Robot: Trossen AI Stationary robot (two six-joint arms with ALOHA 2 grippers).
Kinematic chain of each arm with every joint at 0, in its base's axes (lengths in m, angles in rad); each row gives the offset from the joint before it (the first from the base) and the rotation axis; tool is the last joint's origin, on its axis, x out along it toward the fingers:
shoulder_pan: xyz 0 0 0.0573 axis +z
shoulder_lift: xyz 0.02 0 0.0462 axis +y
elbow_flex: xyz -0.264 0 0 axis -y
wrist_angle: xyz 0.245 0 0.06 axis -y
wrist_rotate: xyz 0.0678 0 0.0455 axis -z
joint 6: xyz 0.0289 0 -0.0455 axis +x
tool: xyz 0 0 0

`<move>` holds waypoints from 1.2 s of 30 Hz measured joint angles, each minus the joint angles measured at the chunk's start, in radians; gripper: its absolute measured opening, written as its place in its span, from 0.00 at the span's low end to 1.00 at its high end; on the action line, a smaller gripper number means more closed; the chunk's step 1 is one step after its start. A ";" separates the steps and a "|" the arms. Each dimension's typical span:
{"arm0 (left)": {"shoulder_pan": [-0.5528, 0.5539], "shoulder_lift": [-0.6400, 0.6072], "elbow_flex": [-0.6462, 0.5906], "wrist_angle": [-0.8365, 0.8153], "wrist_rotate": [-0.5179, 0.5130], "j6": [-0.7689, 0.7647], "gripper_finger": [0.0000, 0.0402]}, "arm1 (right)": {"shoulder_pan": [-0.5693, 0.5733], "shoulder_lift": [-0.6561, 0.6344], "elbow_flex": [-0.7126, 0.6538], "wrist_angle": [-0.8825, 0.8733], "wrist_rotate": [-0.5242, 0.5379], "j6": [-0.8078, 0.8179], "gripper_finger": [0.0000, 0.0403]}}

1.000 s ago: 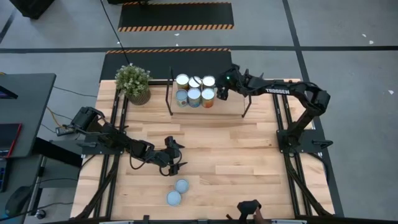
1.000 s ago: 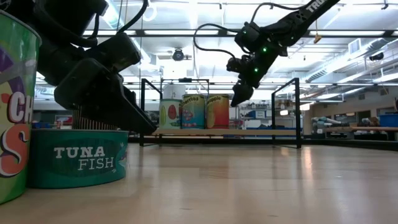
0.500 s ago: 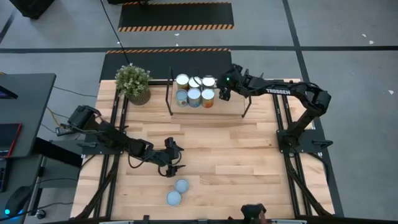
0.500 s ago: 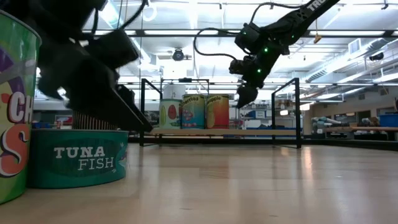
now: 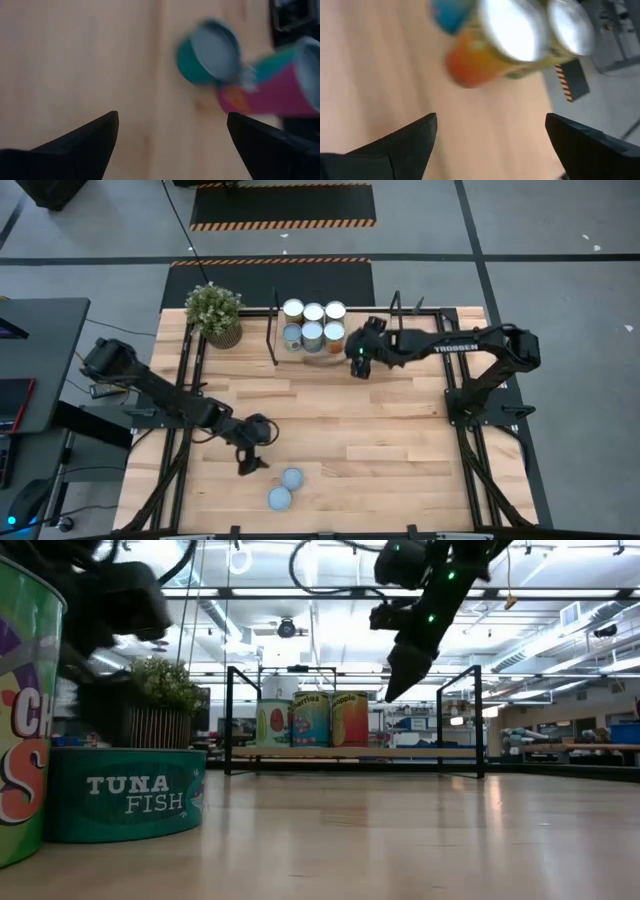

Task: Pick and place cans onto a shelf
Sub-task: Put the canned chicken soup on the shelf

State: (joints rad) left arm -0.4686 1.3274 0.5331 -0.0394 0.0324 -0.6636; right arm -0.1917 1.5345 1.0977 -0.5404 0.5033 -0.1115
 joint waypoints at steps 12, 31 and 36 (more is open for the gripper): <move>-0.261 0.006 0.000 -0.033 -0.114 -0.322 0.94 | 0.247 0.002 0.000 0.126 -0.134 0.133 0.94; -0.438 0.322 0.276 -0.049 -0.274 -0.323 0.94 | 0.610 0.106 -0.002 0.467 -0.152 0.272 0.94; -0.459 0.403 0.412 -0.105 -0.284 -0.272 0.94 | 0.652 0.165 0.000 0.561 -0.156 0.302 0.94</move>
State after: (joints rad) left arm -0.9273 1.7301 0.9453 -0.1440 -0.2516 -0.9359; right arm 0.4607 1.6990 1.0978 0.0211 0.3476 0.1904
